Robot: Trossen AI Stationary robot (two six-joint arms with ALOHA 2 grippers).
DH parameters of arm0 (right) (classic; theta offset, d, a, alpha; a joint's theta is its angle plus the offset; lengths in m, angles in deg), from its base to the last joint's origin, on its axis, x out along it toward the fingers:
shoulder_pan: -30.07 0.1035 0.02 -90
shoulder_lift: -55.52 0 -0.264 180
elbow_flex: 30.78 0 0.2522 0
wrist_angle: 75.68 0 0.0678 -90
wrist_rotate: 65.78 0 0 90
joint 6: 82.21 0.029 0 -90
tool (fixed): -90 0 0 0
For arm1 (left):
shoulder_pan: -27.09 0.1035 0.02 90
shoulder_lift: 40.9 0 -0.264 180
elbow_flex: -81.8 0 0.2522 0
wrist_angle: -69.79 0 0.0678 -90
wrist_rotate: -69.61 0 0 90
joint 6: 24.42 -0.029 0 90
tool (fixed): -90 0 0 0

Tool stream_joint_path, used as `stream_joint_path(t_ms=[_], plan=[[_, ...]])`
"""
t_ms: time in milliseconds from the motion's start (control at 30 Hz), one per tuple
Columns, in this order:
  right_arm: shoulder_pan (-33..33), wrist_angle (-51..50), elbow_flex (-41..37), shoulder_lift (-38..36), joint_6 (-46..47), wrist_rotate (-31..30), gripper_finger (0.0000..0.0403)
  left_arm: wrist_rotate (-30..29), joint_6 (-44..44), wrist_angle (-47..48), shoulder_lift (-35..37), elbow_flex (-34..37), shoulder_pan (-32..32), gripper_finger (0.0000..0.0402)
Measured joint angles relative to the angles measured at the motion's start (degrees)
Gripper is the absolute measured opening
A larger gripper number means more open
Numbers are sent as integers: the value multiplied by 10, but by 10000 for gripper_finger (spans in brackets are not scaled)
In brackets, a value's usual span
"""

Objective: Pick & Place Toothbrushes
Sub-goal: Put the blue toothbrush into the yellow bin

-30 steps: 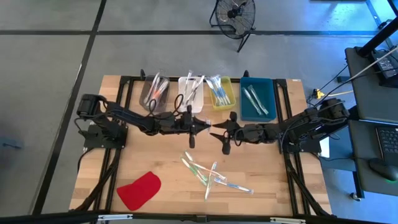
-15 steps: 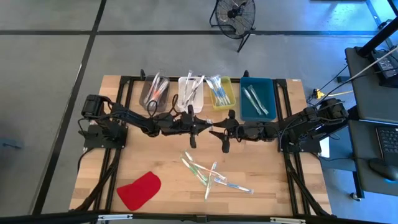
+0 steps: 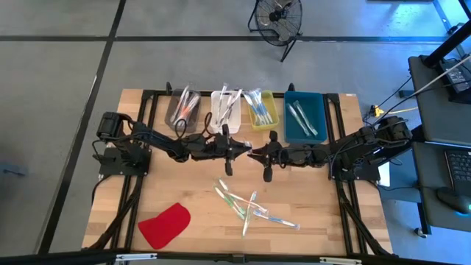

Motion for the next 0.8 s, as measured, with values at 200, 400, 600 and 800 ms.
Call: stream_joint_path(t_ms=[200, 400, 600, 800], plan=[[0, -14, 0, 0, 30, 0, 38, -2, -6, 19, 1, -1, 0, 25], [0, -34, 0, 0, 59, 0, 39, -4, -37, 28, 0, -1, 0, 59], [0, -65, 0, 0, 79, -2, 40, -12, -52, 60, 0, -1, 0, 115], [0, -103, 0, -4, 106, -11, 40, -51, -57, 109, 2, -1, 0, 169]])
